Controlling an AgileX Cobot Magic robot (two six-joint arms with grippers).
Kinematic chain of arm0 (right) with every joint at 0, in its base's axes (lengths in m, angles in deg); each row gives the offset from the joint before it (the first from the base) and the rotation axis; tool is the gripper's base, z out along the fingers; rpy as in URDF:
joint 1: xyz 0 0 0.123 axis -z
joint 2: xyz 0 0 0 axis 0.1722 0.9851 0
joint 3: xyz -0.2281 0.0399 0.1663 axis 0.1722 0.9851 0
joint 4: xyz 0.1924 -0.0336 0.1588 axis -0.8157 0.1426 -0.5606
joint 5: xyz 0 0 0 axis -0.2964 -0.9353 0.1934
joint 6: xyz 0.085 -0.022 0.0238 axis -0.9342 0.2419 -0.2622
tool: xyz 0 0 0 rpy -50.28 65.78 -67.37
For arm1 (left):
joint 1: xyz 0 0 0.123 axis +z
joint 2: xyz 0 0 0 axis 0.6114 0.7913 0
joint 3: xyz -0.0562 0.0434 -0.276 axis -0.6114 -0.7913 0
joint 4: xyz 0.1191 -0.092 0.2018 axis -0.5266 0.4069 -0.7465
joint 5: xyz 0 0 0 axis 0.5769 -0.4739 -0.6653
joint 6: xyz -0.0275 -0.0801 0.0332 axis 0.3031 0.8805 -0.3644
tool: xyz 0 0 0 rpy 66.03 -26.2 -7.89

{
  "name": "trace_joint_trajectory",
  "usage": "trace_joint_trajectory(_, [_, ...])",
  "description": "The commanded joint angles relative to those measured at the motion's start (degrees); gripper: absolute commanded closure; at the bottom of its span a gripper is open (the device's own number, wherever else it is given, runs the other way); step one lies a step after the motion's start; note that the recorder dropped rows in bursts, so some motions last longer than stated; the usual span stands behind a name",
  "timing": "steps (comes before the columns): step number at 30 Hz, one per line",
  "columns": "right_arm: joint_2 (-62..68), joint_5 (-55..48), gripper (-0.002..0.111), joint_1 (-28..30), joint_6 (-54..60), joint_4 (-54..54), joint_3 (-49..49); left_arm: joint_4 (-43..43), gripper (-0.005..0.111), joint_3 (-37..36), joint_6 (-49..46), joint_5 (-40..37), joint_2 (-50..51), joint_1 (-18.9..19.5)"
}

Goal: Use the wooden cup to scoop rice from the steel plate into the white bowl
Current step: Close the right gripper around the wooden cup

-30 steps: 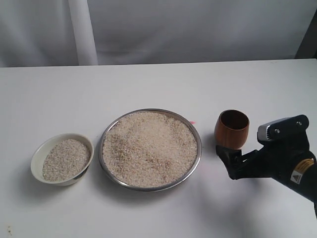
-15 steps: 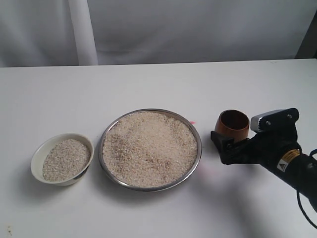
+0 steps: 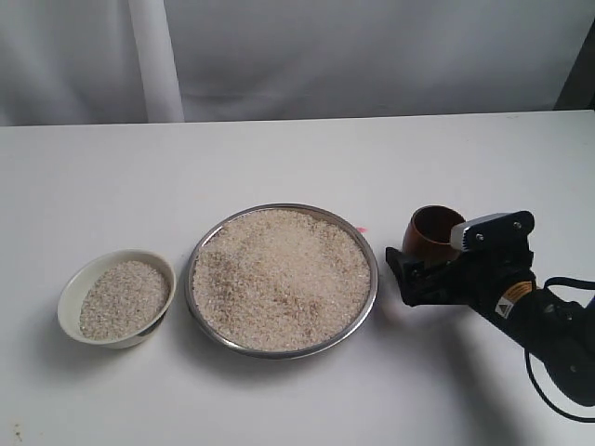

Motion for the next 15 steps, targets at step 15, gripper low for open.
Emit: trace_joint_trajectory(15, [2.4,0.9,0.041,0.3,0.8,-0.9,-1.9,0.3,0.107,0.3,0.1,0.4,0.0,-0.3])
